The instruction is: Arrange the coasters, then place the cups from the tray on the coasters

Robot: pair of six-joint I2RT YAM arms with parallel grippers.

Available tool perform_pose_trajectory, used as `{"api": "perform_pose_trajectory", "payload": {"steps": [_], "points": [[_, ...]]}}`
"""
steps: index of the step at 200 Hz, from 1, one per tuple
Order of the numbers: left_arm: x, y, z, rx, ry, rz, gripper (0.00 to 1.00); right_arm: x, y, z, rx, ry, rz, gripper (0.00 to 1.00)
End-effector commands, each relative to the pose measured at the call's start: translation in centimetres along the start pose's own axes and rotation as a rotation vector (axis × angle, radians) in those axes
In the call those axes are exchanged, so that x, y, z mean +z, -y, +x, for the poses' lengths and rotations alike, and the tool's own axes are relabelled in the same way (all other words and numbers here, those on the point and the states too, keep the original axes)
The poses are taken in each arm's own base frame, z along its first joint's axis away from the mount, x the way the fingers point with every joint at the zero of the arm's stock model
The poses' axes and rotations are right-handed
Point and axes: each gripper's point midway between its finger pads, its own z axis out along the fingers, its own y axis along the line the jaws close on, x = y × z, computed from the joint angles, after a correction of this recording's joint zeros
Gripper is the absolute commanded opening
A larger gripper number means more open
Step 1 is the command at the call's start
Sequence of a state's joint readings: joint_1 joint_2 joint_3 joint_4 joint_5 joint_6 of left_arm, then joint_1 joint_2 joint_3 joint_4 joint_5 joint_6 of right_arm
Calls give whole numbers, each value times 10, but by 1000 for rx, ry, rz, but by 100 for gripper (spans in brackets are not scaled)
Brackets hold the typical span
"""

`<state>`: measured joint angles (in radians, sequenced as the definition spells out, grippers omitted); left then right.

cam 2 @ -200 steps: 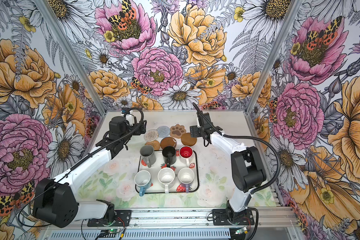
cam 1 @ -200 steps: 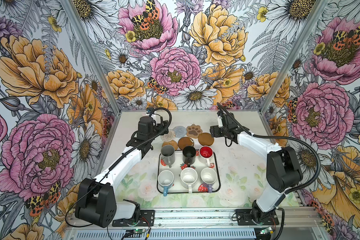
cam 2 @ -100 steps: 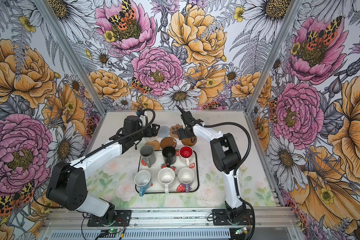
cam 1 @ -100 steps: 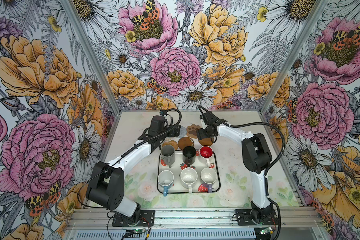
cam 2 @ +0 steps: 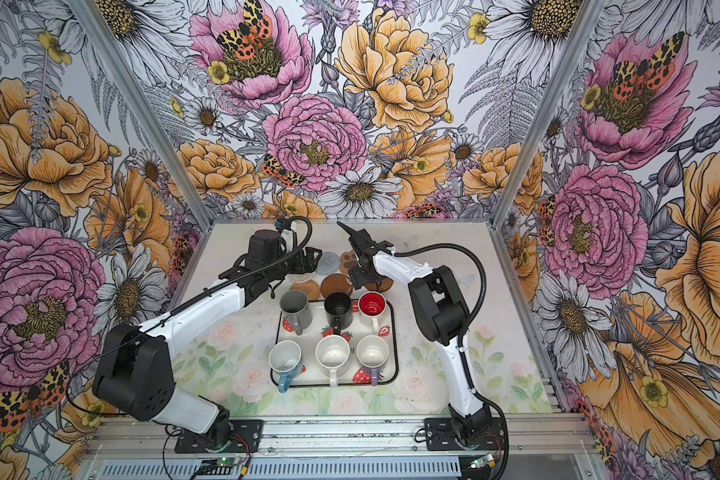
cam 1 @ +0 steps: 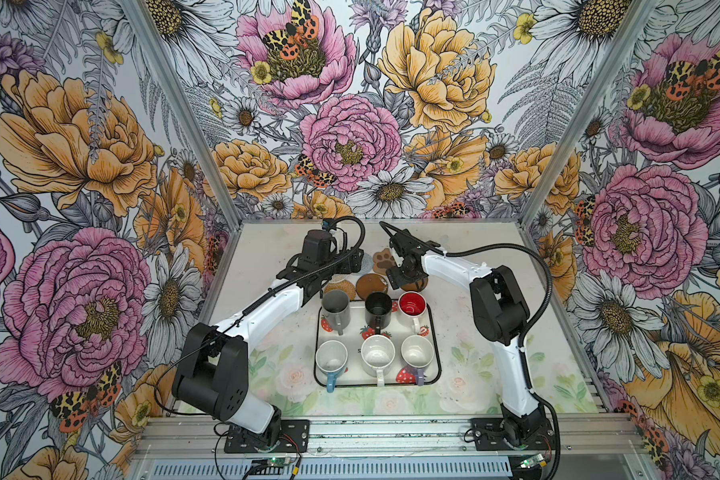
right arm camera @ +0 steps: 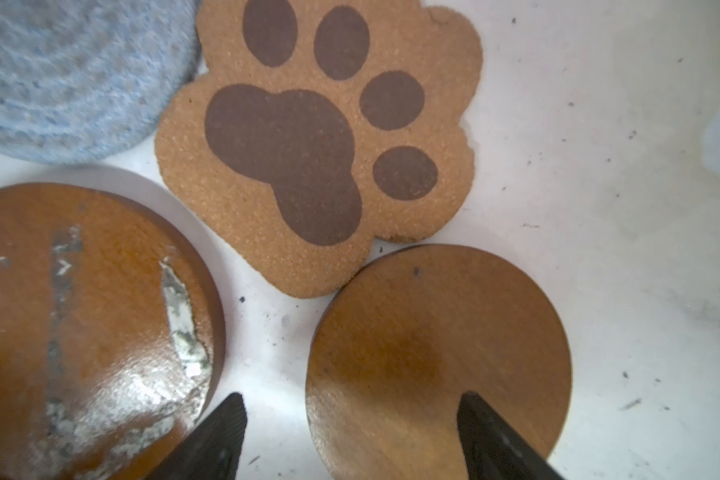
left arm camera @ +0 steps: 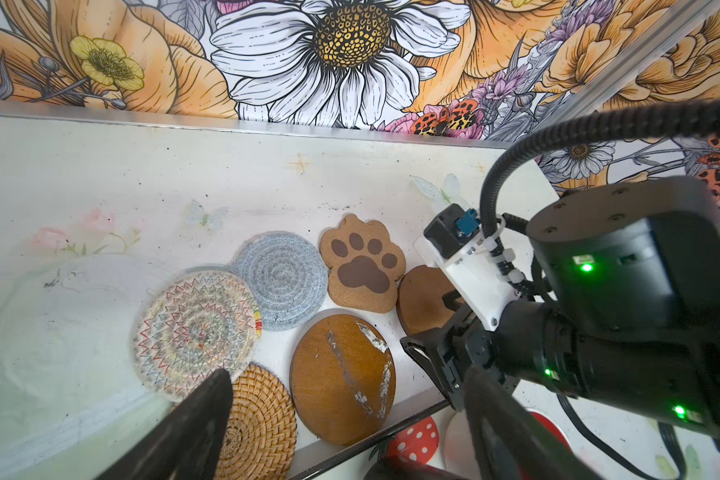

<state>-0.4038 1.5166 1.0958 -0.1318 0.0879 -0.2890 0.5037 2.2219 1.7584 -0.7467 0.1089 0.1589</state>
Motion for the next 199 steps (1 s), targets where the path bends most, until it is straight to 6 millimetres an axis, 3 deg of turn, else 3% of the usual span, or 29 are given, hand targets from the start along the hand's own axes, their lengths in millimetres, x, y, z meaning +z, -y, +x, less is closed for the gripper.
{"api": "perform_pose_trajectory", "payload": {"steps": [1, 85, 199], "points": [[1, 9, -3, 12, -4, 31, 88, 6, 10, 0, -31, -17, 73, 82], [-3, 14, -7, 24, -4, 28, 87, 27, 32, 10, -21, -76, 144, 82], [-6, 16, -7, 42, -11, 12, 87, 28, 105, 31, 172, -126, 125, 80]]}}
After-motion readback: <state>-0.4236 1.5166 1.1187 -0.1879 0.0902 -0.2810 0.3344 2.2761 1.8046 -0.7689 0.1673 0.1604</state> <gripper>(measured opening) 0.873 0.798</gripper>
